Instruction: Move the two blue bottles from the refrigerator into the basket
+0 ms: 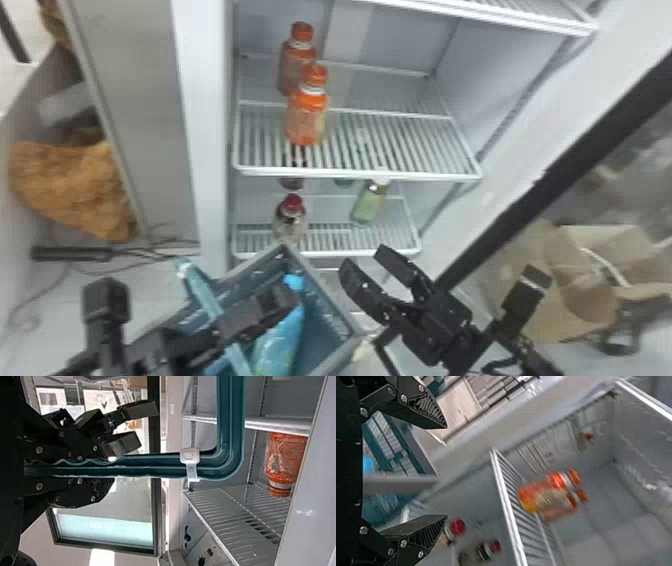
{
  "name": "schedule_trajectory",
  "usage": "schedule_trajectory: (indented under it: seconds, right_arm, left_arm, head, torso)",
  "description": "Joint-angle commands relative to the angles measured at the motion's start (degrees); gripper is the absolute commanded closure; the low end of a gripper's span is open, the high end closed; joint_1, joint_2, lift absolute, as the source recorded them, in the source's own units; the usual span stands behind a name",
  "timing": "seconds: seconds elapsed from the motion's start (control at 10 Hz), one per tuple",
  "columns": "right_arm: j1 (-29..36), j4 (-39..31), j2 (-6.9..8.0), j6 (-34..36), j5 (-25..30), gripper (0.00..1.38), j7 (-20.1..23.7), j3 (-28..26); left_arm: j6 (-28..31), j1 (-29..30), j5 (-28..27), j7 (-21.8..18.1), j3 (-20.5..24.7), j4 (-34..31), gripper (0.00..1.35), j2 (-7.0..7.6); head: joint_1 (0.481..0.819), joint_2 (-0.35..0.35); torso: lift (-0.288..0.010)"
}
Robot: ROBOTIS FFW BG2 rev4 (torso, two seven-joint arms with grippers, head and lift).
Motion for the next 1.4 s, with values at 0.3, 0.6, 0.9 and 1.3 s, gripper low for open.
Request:
schedule_trajectory:
  seconds: [0.3,0.6,0.9,1.3]
  right_arm:
    - [5.77,6.69,1.81,-18.35,0.78,0.28,0.00,-4.31]
    - [9.43,5.99,2.16,-22.00,0.89,0.28,0.00,-5.45]
    - [13.65,2.05,3.92,-23.97,3.18,0.28,-0.26,-8.42]
    - [17.58,0.78,6.03,-26.64,4.78,0.28,-0.53,-11.74]
  left_arm:
    - [0.08,0.21,-0.18,0.20,-0.08,0.42,1.20,-0.35]
    - [0.08,0.07,-0.18,0.20,-0.08,0.57,1.20,-0.53]
    - [0.08,0.07,-0.30,0.20,0.15,0.57,1.20,-0.62]
    - [0.08,0.07,-0.30,0.20,0.26,0.85,1.20,-0.79]
  head:
    - [0.695,-0.350]
    - [0.695,-0.350]
    - [0.695,-0.350]
    - [0.695,-0.350]
  torso:
    - [-0.010]
    - [-0.010]
    - [-0.010]
    - [-0.010]
